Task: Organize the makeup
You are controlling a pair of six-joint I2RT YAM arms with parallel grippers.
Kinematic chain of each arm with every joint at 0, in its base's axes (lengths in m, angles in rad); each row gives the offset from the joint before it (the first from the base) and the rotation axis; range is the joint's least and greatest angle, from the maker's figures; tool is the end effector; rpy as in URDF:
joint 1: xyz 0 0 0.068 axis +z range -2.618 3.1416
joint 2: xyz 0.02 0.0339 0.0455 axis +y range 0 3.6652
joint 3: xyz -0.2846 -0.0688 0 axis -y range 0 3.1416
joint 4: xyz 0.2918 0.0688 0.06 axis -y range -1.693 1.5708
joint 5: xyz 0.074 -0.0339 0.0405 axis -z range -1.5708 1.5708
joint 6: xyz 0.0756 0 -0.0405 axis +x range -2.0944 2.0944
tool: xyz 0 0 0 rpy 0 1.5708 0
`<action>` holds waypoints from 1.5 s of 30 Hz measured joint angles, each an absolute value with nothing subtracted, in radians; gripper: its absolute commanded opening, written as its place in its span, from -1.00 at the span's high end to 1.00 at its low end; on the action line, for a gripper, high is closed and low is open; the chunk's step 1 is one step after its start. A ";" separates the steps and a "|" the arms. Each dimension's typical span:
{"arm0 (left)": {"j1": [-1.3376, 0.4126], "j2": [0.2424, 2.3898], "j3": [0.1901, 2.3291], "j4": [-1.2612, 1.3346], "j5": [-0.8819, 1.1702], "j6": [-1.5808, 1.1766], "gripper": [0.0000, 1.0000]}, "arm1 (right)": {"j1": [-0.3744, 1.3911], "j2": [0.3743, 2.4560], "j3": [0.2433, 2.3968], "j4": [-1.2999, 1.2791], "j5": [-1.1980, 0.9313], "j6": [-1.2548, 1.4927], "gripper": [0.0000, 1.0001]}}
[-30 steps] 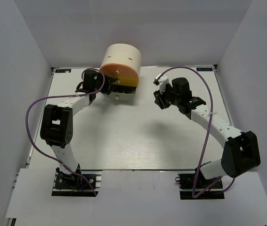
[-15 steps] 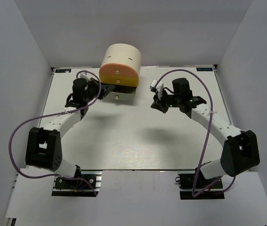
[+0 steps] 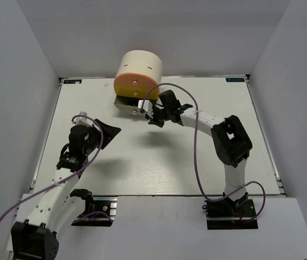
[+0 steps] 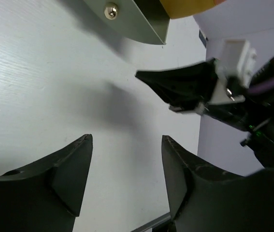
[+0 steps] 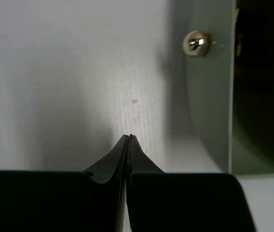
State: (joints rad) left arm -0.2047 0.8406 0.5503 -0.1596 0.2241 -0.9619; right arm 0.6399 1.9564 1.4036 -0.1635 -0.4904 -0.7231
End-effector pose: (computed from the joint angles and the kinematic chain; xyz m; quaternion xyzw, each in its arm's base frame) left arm 0.2511 -0.0693 0.2353 -0.2559 0.8041 -0.3700 0.3887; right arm 0.3902 0.3349 0.1827 -0.6343 0.6223 0.2040 0.4108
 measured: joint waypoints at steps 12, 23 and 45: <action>-0.205 0.514 0.486 -0.453 0.040 -0.996 -0.56 | 0.751 2.207 1.587 0.110 -0.035 -0.685 1.00; -0.205 0.495 0.485 -0.526 -0.011 -1.013 -0.59 | 0.776 2.300 1.657 0.209 0.190 -0.691 1.00; -0.206 0.447 0.480 -0.524 -0.018 -1.021 -0.65 | 0.722 1.914 1.344 0.009 -0.268 -0.557 -0.25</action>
State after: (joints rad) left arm -0.2062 0.4469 0.4801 -0.5243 -0.0181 -1.0210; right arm 0.7219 1.9141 1.3441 0.0093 -0.2680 -0.5571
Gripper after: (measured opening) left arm 0.821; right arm 0.445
